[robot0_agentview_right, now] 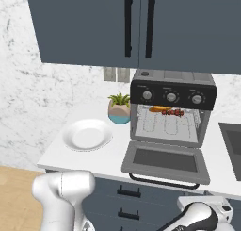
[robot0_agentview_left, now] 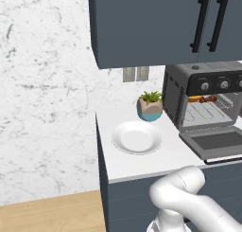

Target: Pick up the kebab skewer and baguette bread, and place them inside the toaster oven. Close the toaster oven door and start by setting the timer.

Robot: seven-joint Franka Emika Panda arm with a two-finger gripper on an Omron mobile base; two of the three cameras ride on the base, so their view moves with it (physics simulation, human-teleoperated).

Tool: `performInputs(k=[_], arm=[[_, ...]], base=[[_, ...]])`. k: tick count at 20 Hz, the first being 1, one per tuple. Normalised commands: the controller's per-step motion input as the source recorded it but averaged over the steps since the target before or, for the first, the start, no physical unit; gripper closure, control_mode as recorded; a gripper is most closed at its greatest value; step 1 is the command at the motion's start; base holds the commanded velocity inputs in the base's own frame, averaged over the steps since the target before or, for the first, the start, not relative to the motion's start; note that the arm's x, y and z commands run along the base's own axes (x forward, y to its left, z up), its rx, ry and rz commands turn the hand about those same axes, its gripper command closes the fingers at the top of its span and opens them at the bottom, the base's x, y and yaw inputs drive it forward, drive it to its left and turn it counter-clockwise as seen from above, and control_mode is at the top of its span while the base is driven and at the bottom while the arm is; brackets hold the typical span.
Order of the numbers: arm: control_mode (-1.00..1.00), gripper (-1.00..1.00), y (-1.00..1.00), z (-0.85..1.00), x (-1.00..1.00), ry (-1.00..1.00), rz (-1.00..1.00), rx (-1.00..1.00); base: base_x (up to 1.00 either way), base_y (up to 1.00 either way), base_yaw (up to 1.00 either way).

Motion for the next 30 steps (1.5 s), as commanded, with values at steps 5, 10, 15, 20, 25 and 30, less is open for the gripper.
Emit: performInputs(k=[5, 10, 15, 20, 25, 30], arm=[[-1.00, -1.00, 0.23, -0.20, 0.19, 0.00, 0.00, 0.00], [-1.00, -1.00, 0.05, -0.24, 0.00, 0.00, 0.00, 0.00], [-1.00, -1.00, 0.00, -0.08, 0.00, -0.01, -0.02, 0.00], [-1.00, -1.00, 0.00, 0.00, 0.19, 0.00, -0.08, 0.00], [-1.00, -1.00, 0.00, -0.02, 0.26, 0.00, -0.09, 0.00], [-1.00, -1.00, 0.00, -0.12, 0.08, 0.00, -0.05, -0.01]], base=[[0.00, 0.00, 0.00], [0.00, 0.00, 0.00], [0.00, 0.00, 0.00], [0.00, 0.00, 0.00], [0.00, 0.00, 0.00], [0.00, 0.00, 0.00]])
